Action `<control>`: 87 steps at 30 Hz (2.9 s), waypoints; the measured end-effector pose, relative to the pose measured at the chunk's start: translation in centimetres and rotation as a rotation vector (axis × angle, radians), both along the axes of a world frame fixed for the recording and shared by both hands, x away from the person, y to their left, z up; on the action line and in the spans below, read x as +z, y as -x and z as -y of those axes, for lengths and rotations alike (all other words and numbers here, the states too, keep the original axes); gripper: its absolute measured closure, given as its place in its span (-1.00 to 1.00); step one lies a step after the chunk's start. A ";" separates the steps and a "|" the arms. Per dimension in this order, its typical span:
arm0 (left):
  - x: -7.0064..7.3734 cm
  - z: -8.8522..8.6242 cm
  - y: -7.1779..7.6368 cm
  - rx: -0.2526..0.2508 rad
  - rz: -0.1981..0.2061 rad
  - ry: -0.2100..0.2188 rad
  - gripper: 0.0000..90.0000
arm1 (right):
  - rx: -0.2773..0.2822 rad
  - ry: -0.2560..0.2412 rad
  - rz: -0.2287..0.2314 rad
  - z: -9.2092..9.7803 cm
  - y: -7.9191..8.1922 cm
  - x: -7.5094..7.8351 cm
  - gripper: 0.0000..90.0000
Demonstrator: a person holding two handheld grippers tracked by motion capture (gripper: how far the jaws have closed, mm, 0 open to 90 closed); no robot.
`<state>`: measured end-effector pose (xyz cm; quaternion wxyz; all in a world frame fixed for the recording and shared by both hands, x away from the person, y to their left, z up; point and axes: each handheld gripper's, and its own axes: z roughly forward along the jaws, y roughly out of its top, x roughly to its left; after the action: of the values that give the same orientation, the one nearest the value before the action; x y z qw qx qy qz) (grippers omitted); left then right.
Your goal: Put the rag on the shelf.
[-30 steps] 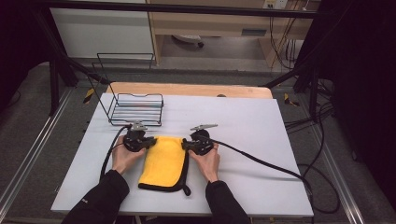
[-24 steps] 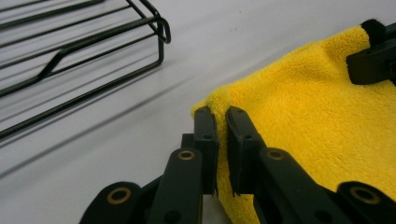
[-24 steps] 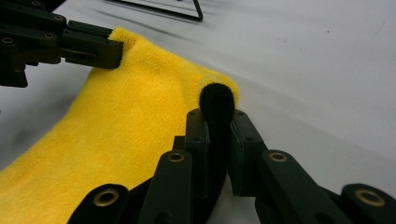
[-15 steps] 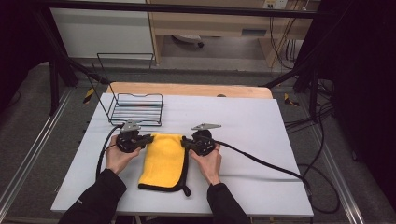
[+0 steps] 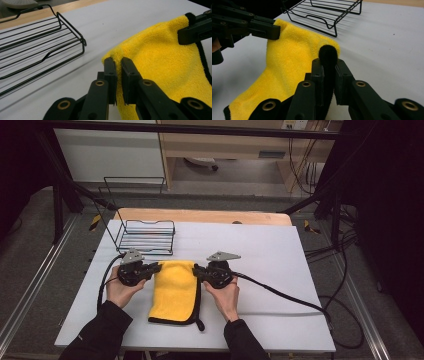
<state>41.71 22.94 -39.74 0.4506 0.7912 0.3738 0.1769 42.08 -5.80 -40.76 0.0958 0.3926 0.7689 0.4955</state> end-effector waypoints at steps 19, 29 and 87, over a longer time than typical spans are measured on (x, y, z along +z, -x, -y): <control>3.0 -0.1 1.8 -0.005 0.085 0.054 0.85 | 0.006 -0.036 0.120 0.7 1.5 3.0 0.79; 4.6 -0.4 2.5 -0.001 0.129 0.085 0.86 | 0.010 -0.045 0.185 0.6 2.1 4.9 0.79; 13.3 -5.2 1.6 0.107 0.382 0.203 0.86 | 0.002 -0.128 0.460 -4.3 0.9 13.8 0.80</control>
<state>40.08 28.14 -26.46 0.5807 0.6729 0.3389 0.3085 41.15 -1.48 -26.99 0.2429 0.2739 0.6943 0.6196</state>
